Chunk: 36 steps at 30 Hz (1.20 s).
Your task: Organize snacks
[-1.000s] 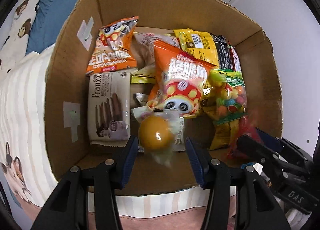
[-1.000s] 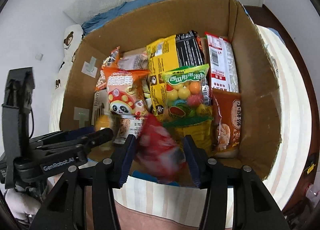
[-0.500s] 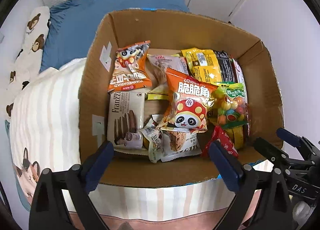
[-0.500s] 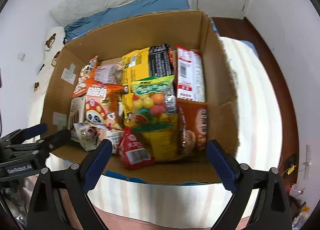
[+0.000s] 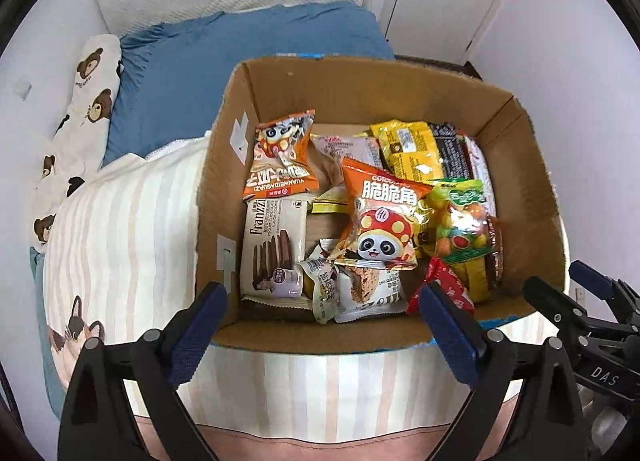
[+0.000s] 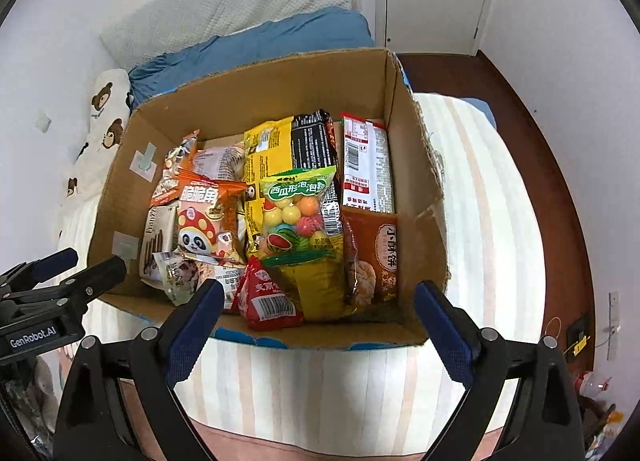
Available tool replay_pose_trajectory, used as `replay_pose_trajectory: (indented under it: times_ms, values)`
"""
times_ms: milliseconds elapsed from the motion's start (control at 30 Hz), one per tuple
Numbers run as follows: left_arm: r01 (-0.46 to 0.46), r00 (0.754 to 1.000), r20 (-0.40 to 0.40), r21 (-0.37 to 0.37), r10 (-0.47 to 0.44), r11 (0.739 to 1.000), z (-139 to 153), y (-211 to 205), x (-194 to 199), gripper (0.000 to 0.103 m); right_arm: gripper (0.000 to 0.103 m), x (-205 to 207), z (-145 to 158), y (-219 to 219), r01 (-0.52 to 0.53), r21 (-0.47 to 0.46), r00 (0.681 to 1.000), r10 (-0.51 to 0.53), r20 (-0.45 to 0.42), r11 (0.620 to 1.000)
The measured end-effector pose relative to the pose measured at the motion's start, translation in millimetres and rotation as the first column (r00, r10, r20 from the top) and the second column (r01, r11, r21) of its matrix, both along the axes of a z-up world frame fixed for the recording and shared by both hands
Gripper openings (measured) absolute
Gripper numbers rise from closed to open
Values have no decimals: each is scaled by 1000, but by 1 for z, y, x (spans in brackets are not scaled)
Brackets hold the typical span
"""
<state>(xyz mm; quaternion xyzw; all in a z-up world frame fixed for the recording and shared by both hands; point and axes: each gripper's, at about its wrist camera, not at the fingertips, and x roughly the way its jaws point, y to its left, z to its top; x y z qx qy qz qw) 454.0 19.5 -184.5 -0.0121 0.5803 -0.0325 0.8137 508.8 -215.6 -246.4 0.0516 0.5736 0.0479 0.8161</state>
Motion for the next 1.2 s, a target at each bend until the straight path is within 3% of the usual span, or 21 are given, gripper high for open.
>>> replay_pose_trajectory:
  times_ms: [300, 733, 1200]
  values:
    - [-16, 991, 137, 24, 13, 1000, 41, -6, -47, 98, 99, -43, 46, 0, -14, -13, 992, 16, 128, 1000]
    - [-17, 942, 337, 34, 4, 999, 106, -12, -165, 98, 99, -167, 130, -14, -21, 6, 947, 18, 322, 1000]
    - [-37, 898, 439, 36, 17, 999, 143, -11, -261, 98, 99, -292, 203, -16, -39, -26, 878, 46, 476, 999]
